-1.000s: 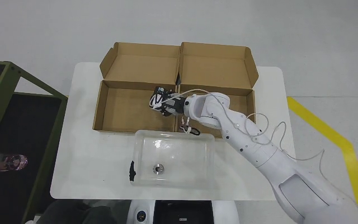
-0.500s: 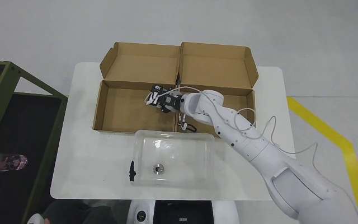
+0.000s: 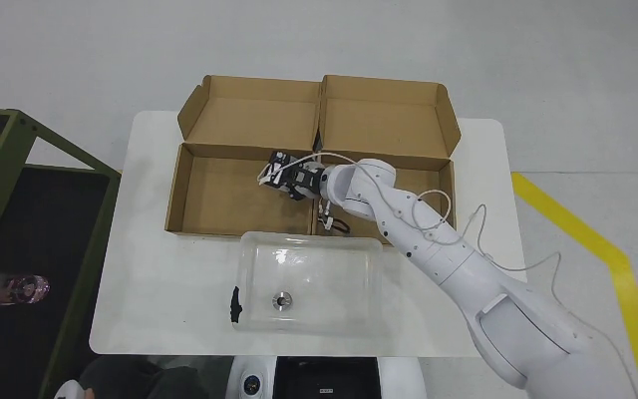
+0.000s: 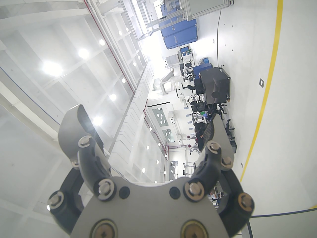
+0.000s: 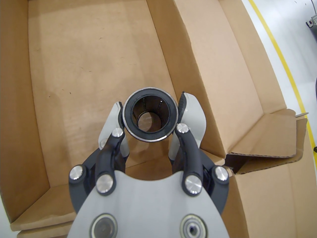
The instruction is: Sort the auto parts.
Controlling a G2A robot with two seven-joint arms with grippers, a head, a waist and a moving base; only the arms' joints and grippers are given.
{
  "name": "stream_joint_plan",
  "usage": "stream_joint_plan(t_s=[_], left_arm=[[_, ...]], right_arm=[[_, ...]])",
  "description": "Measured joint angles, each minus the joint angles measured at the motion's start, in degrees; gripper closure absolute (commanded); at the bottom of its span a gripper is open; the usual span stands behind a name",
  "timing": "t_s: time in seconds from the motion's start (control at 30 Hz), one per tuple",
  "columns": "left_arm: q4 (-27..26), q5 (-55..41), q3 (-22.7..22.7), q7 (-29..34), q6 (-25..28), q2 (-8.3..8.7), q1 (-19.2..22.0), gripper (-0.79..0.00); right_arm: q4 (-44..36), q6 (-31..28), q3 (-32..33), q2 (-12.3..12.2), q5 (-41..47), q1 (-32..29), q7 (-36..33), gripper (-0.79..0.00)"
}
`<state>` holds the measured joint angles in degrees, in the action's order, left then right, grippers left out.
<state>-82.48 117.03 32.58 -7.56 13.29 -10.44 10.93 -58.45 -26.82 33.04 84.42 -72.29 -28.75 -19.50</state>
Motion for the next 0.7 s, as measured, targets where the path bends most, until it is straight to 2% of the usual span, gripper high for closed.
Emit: stream_joint_plan(t_s=[0.03, 0.1, 0.27, 0.5, 0.57, 0.7], left_arm=[[0.0, 0.0, 0.0, 0.0, 0.0, 0.0, 0.0, -0.785], [0.0, 0.0, 0.0, 0.0, 0.0, 0.0, 0.0, -0.785], [0.0, 0.0, 0.0, 0.0, 0.0, 0.0, 0.0, -0.785], [0.0, 0.0, 0.0, 0.0, 0.0, 0.0, 0.0, -0.785], [0.0, 0.0, 0.0, 0.0, 0.0, 0.0, 0.0, -0.785], [0.0, 0.0, 0.0, 0.0, 0.0, 0.0, 0.0, -0.785]], right_arm=[[0.1, 0.0, 0.2, 0.0, -0.1, 0.0, 0.0, -0.388], [0.1, 0.0, 0.6, 0.1, -0.4, 0.1, -0.1, -0.443], [-1.5, -0.1, 2.2, -0.1, -0.9, -0.2, 0.8, -0.468], [-7.0, -2.4, 5.4, -0.9, -0.9, -1.4, 1.3, -0.443], [-9.2, -3.9, 6.4, -1.3, -0.4, -2.3, 1.2, -0.489], [-13.9, -6.7, 8.4, -2.3, 0.2, -5.0, 0.6, -0.526]])
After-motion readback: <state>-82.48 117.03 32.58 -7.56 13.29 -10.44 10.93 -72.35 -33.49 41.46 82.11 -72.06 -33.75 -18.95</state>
